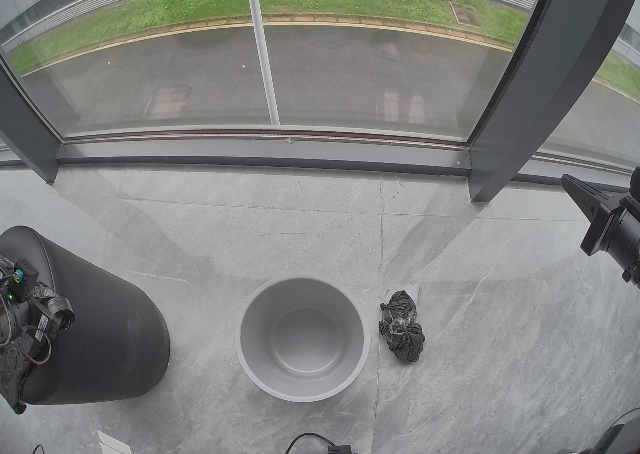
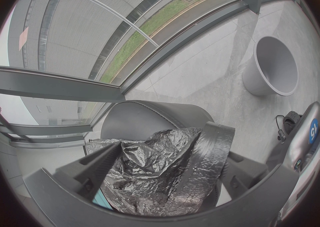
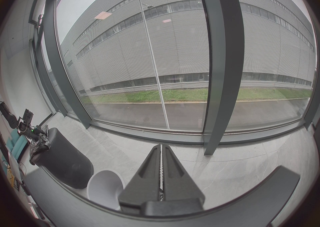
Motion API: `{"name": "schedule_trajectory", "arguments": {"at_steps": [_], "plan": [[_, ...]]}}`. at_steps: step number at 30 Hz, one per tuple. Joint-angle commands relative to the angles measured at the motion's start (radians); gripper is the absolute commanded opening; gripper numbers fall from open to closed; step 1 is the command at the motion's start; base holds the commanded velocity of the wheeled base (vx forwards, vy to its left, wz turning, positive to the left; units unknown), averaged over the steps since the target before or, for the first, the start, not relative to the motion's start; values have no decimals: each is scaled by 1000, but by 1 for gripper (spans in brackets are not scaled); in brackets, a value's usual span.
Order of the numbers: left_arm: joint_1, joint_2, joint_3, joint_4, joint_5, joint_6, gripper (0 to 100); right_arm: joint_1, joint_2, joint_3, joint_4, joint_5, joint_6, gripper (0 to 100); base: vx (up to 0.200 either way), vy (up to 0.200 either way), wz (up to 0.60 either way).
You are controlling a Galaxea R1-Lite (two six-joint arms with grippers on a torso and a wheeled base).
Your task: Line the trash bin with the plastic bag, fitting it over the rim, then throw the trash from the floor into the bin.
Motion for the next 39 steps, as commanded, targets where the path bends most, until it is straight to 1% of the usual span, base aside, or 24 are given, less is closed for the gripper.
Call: {"name": "schedule_trajectory", "arguments": {"at_steps": [1, 11, 13, 16, 18, 20, 22, 23, 24, 25, 26, 27, 28, 29, 32, 33, 34, 35, 36, 37, 38, 39], "plan": [[-1, -4, 4, 0, 0, -1, 0, 1, -2, 0, -1, 0, 0, 0, 0, 0, 0], [-1, -4, 6, -2, -7, -8, 0, -1, -2, 0, -1, 0, 0, 0, 0, 0, 0], [-11, -18, 4, 1, -41, -44, 0, -1, -2, 0, -1, 0, 0, 0, 0, 0, 0], [-18, -36, -3, 0, -124, -143, 0, -1, -2, 0, 1, 0, 0, 0, 0, 0, 0], [-32, -62, -11, -3, -182, -252, 0, 1, -1, 0, 1, 0, 0, 0, 0, 0, 0], [-49, -107, -28, -3, -242, -419, 0, -1, 1, 0, 1, 0, 0, 0, 0, 0, 0], [-63, -140, -63, -11, -288, -637, 0, 1, 4, 2, 1, 0, 0, 0, 0, 0, 0], [-63, -157, -91, -25, -310, -804, 0, 1, 7, 2, -1, 0, 0, 0, 0, 0, 0], [-63, -169, -112, -42, -323, -950, 0, 1, 7, 2, 1, 0, 0, 0, 0, 0, 0], [-61, -171, -115, -46, -326, -973, 0, 1, 7, 2, 1, 0, 0, 0, 0, 0, 0], [-41, -173, -166, -92, -346, -1286, 0, 2, 7, 3, 1, 0, 0, 0, 0, 0, 0], [-35, -173, -175, -94, -349, -1328, 0, 2, 7, 2, 1, 0, 0, 0, 0, 0, 0], [-9, -162, -209, -98, -356, -1498, 0, 2, 7, 3, 1, 0, 0, 0, 0, 0, 0], [3, -145, -223, -91, -362, -1567, 0, 2, 7, 3, 1, 0, 0, 0, 0, 0, 0], [-6, -122, -226, -28, -409, -1633, 0, 4, 5, 8, -1, 0, 0, 0, 0, 0, 0], [-6, -122, -226, -28, -409, -1633, 0, 4, 5, 8, -1, 0, 0, 0, 0, 0, 0], [-46, -116, -237, 40, -486, -1699, 0, 4, 5, 10, -1, 0, 0, 0, 0, 0, 0], [-58, -111, -244, 55, -507, -1722, 0, 4, 5, 10, -1, 0, 0, 0, 0, 0, 0], [-98, -94, -272, 100, -615, -1812, 0, 4, 5, 10, -1, 0, 0, 0, 0, 0, 0], [-100, -93, -275, 103, -626, -1822, 0, 4, 5, 10, -1, 0, 0, 0, 0, 0, 0], [-124, -77, -287, 121, -761, -1880, 0, 4, 7, 11, 1, 0, 0, 0, 0, 0, 0], [-130, -64, -287, 119, -871, -1887, 0, 5, 10, 14, 1, 0, -2, 0, 0, 0, 0]]}}
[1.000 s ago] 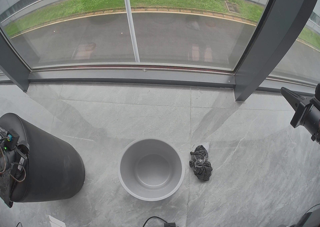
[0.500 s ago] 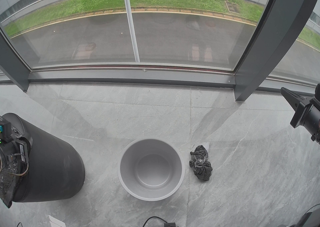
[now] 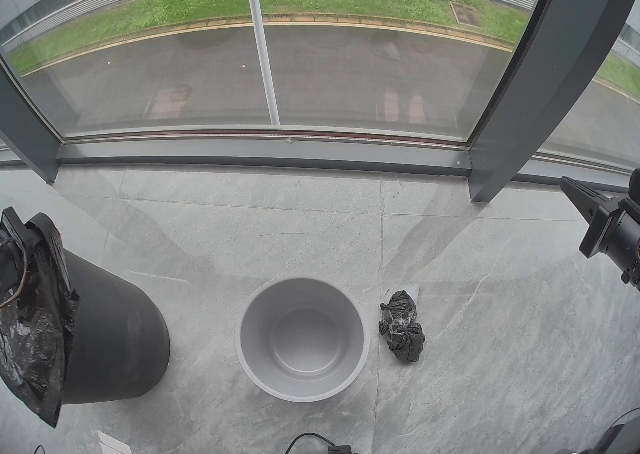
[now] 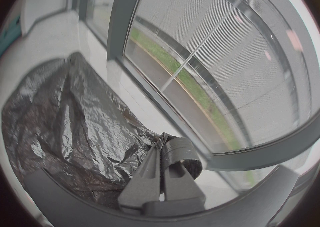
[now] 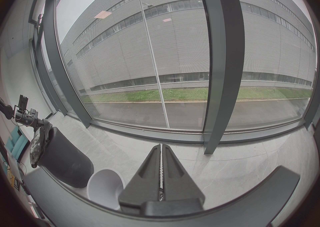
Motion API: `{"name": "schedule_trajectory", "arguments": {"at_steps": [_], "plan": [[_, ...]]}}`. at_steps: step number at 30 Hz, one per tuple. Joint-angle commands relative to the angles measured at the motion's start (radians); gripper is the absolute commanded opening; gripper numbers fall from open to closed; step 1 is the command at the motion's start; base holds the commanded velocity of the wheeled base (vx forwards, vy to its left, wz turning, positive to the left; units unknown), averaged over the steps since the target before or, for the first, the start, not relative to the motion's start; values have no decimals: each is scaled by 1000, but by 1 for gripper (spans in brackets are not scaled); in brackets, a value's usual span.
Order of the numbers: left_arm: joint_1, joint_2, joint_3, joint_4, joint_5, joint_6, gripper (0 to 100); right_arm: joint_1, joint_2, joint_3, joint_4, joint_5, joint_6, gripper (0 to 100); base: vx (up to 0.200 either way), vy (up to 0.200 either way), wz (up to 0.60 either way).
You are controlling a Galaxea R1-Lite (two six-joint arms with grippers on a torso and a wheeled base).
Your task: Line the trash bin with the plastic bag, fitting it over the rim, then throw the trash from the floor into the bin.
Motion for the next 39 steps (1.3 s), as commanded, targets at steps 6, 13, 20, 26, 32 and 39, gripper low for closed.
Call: {"name": "schedule_trajectory", "arguments": {"at_steps": [6, 13, 20, 26, 32, 39], "plan": [[-206, 93, -141, 62, -686, -402, 0, 48, 27, 19, 0, -1, 0, 0, 0, 0, 0], [-459, 135, -151, 11, -505, -333, 0, 149, 82, 48, -3, -14, 0, 0, 0, 0, 0], [-683, 136, -159, 11, -223, -278, 0, 258, 176, 48, -20, -147, 11, 0, 0, 0, 0], [-773, 124, -228, 23, -202, -279, 0, 419, 334, -10, -138, -239, 35, 0, 0, 0, 0], [-789, 130, -285, 23, -202, -279, 0, 542, 481, -116, -132, -310, 30, 0, 0, 0, 0], [-793, 150, -336, 22, -199, -279, 0, 619, 562, -196, -130, -319, 29, 0, 0, 0, 0]]}}
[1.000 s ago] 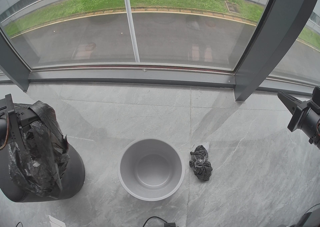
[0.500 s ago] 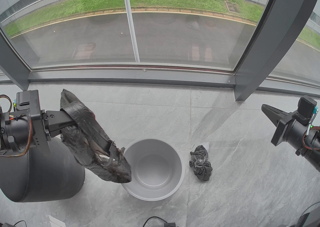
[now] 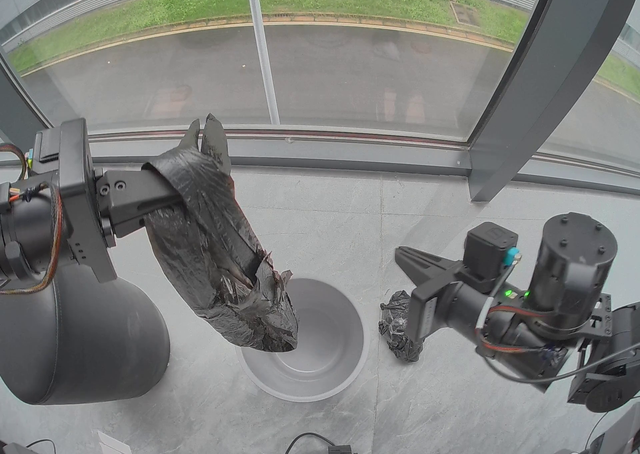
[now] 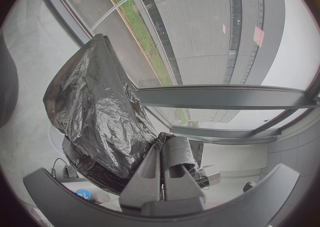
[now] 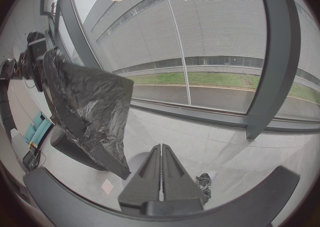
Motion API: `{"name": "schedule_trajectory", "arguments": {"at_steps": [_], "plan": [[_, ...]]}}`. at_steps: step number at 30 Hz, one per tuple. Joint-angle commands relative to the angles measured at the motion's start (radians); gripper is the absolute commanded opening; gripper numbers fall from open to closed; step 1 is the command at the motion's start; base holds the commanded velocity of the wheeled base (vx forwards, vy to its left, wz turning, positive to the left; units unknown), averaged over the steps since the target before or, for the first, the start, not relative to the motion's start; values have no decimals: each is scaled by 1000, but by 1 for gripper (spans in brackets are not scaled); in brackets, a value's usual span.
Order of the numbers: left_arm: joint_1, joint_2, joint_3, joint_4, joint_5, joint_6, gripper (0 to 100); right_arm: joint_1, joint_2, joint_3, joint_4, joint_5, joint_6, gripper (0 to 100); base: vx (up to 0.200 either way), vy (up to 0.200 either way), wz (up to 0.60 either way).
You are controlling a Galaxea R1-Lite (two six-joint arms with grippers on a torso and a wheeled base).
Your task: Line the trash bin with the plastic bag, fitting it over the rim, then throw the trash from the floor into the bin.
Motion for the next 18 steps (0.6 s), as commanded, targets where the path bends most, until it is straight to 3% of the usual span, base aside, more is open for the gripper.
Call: {"name": "schedule_trajectory", "arguments": {"at_steps": [1, 11, 14, 15, 18], "plan": [[-11, 22, -52, -1, 8, 0, 0, 68, 113, -65, -2, -20, 0, 0, 0, 0, 0], [-13, 43, -184, 54, 17, 0, 0, 162, 136, -84, -7, -53, -80, 0, 0, 0, 0], [-13, 48, -200, 63, 32, 0, 0, 185, 139, -61, -11, -96, -88, 0, 0, 0, 0], [-13, 49, -200, 63, 38, 0, 0, 189, 138, -53, -13, -103, -88, 100, 0, 0, 0], [-13, 51, -203, 65, 44, 2, 0, 197, 132, -33, -13, -109, -89, 100, 0, 0, 0]]}}
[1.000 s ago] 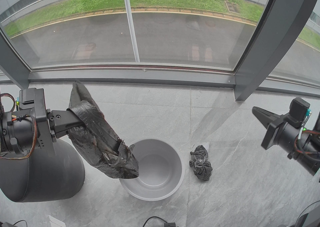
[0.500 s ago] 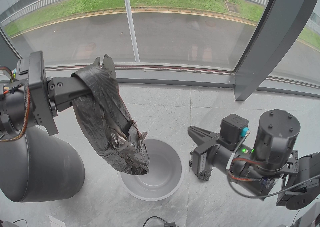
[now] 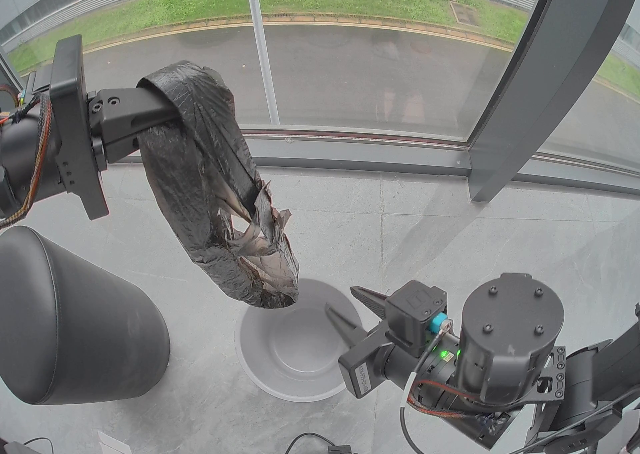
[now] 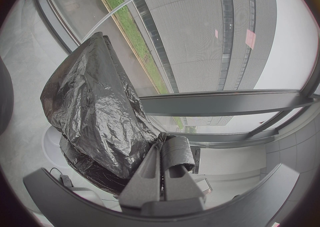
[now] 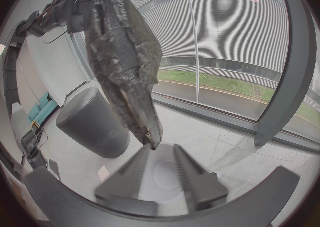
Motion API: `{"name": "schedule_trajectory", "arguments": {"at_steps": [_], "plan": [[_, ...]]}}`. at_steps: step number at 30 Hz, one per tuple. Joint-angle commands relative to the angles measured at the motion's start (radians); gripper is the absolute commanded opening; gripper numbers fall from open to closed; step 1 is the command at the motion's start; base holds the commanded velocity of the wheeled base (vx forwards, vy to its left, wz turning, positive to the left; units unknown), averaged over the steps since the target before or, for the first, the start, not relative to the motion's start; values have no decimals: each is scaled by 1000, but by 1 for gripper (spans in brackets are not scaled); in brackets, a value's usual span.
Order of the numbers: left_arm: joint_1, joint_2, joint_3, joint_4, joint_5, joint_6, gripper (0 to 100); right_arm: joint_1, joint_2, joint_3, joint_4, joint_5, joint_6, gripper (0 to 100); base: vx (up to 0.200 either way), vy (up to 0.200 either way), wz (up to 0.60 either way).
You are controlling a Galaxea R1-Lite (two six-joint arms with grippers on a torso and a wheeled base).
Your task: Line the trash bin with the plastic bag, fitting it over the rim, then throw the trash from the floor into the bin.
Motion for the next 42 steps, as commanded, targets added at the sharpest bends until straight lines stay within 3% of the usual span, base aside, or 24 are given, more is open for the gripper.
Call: {"name": "schedule_trajectory", "arguments": {"at_steps": [1, 9, 17, 29, 42], "plan": [[0, 7, -12, 1, 3, 0, 0, 16, -1, 24, 1, -4, -3, 100, 0, 0, 0], [-2, -7, -12, 2, 1, 0, 0, 8, 49, 18, -1, -4, -3, 100, 0, 0, 0], [-3, -33, -9, 19, -6, 0, 0, -41, 230, -142, -13, -4, -6, 100, 0, 0, 0], [-12, -48, 2, 19, -9, -1, 0, -110, 430, -400, -71, -1, -131, 100, 0, 0, 0], [-12, -80, 2, 38, -11, -1, 0, -114, 497, -449, -88, 13, -134, 100, 0, 0, 0]]}}
